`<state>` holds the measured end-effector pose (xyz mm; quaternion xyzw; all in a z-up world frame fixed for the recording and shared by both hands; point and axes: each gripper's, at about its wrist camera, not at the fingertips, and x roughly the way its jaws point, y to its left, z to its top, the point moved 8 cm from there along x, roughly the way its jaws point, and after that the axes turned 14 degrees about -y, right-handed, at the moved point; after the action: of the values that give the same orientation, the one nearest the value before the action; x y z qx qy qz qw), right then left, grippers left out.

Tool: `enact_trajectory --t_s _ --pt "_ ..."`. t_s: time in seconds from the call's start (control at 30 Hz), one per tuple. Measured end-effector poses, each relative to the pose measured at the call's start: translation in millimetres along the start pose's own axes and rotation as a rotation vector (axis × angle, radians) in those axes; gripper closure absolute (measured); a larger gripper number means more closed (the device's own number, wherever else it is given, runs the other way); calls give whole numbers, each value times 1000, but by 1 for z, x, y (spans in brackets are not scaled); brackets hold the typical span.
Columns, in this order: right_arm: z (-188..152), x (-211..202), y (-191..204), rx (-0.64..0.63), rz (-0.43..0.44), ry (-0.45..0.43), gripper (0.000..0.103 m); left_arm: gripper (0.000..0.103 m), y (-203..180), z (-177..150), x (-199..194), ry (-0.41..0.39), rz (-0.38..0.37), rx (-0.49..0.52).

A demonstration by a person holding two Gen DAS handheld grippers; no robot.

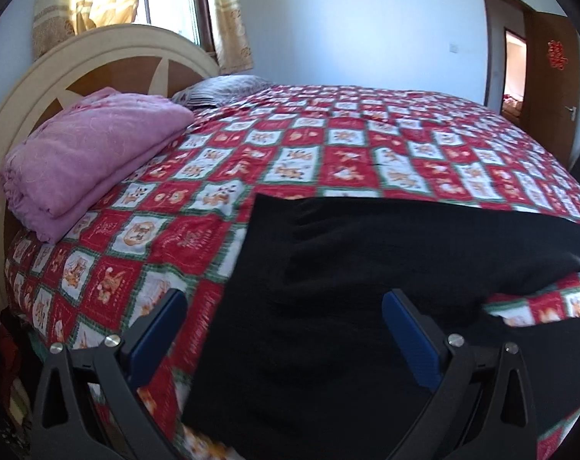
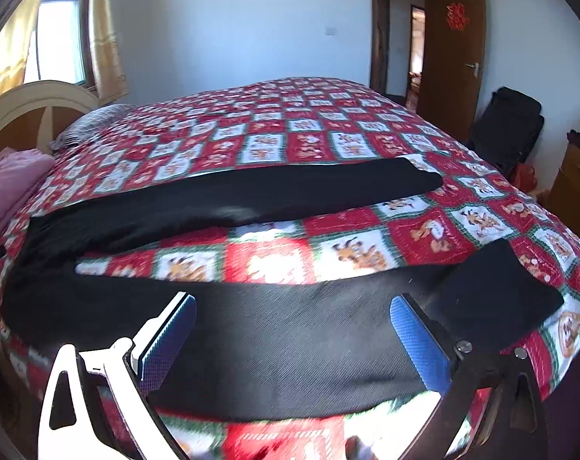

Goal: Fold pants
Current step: 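Lower the left tool onto the black pants and close it while the right tool closes on the pants too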

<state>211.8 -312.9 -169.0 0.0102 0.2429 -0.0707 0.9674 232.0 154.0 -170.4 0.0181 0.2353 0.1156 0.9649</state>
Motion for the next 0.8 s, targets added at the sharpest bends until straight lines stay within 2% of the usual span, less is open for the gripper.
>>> enact_trajectory --t_s 0.13,0.3,0.47,0.5,0.7,0.8 --pt "16 33 -16 -46 -50 25 1 0 23 10 38 13 22 9" --pt "39 67 -30 -55 -67 15 2 0 35 23 84 44 -7 10" --pt "47 96 -30 -51 -64 44 15 0 21 32 129 77 -61 48" --pt "47 101 -29 -46 -60 53 16 1 20 32 136 88 -66 44" --pt "47 116 -28 -81 -63 63 18 29 22 23 171 172 -126 -50" --pt "48 123 -34 -78 -77 68 18 31 20 18 173 178 -143 -56"
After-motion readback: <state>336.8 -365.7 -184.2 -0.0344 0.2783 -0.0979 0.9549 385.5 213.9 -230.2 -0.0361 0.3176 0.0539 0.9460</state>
